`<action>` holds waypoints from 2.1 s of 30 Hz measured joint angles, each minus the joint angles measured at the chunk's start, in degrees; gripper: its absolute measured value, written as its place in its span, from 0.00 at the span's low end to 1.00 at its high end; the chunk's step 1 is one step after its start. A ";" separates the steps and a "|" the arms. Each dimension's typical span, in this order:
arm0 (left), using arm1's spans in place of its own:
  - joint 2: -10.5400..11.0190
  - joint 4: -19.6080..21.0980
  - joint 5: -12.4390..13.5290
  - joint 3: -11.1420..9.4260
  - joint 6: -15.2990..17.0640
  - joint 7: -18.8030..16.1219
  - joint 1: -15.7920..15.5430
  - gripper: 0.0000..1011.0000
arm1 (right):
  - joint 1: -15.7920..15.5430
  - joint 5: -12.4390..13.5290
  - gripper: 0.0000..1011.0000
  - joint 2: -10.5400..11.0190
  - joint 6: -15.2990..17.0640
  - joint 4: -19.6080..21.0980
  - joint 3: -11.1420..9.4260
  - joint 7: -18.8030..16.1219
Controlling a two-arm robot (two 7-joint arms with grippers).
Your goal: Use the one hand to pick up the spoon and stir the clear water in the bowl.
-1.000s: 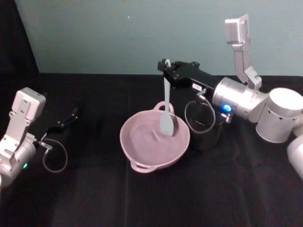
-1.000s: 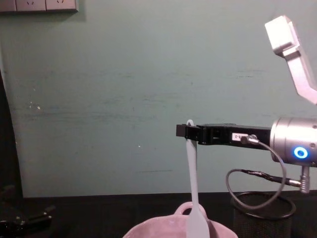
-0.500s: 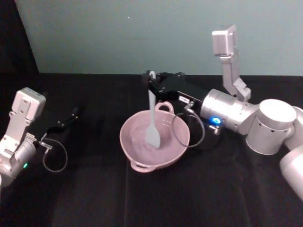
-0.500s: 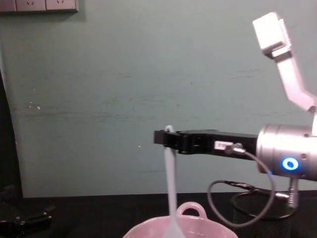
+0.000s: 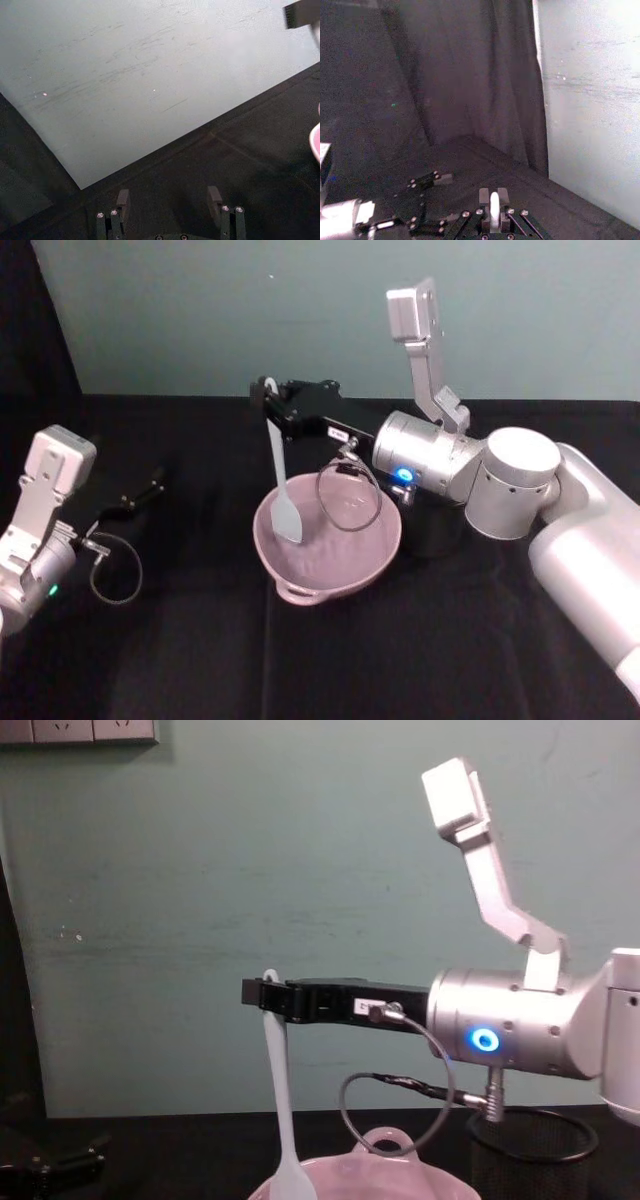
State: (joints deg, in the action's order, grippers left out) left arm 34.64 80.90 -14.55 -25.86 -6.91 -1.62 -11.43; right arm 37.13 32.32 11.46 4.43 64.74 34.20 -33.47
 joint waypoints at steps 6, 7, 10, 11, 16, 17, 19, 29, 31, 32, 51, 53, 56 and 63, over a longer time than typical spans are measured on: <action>0.00 0.00 0.00 0.00 0.00 0.00 0.00 1.00 | 2.68 -0.53 0.11 -1.83 -0.99 -5.11 -0.13 -0.50; 0.00 0.00 0.00 0.00 0.00 0.00 0.00 1.00 | 3.11 -0.66 0.11 -2.02 -1.16 -6.00 -0.30 -0.57; 0.00 0.00 0.00 0.00 0.00 0.00 0.00 1.00 | 3.73 -0.96 0.11 -2.06 -1.43 -7.10 -0.89 -0.50; 0.00 0.00 0.00 0.00 0.00 0.00 0.00 1.00 | 3.81 -1.06 0.11 -1.99 -1.46 -7.23 -1.06 -0.42; 0.00 0.00 0.00 0.00 0.00 0.00 0.00 1.00 | 3.36 -1.35 0.11 -0.61 -1.42 -6.59 -2.61 0.66; 0.00 0.00 0.00 0.00 0.00 0.00 0.00 1.00 | 3.21 -1.37 0.11 -0.40 -1.37 -6.41 -2.80 0.83; 0.00 0.00 0.00 0.00 0.00 0.00 0.00 1.00 | 2.77 -1.39 0.11 0.19 -1.25 -5.83 -3.34 1.15; 0.00 0.00 0.00 0.00 0.00 0.00 0.00 1.00 | -2.76 -0.80 0.11 4.57 1.37 2.63 -5.85 3.35; 0.00 0.00 0.00 0.00 0.00 0.00 0.00 1.00 | -3.45 -0.63 0.11 4.97 2.12 3.95 -5.71 3.39; 0.00 0.00 0.00 0.00 0.00 0.00 0.00 1.00 | -4.04 -0.36 0.11 5.19 2.85 4.90 -5.42 3.29; 0.00 0.00 0.00 0.00 0.00 0.00 0.00 1.00 | -4.63 1.20 0.11 5.21 3.36 8.44 -2.50 1.86; 0.00 0.00 0.00 0.00 0.00 0.00 0.00 1.00 | -4.66 1.26 0.11 5.33 3.33 8.69 -2.49 1.94; 0.00 0.00 0.00 0.00 0.00 0.00 0.00 1.00 | -4.69 1.37 0.11 5.77 3.19 9.85 -2.60 2.39; 0.00 0.00 0.00 0.00 0.00 0.00 0.00 1.00 | -5.61 1.64 0.11 8.75 1.33 16.65 -5.75 4.67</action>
State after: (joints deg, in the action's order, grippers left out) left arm 34.65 80.90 -14.55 -25.86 -6.91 -1.62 -11.43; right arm 31.52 33.95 20.21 5.76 81.39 28.44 -28.80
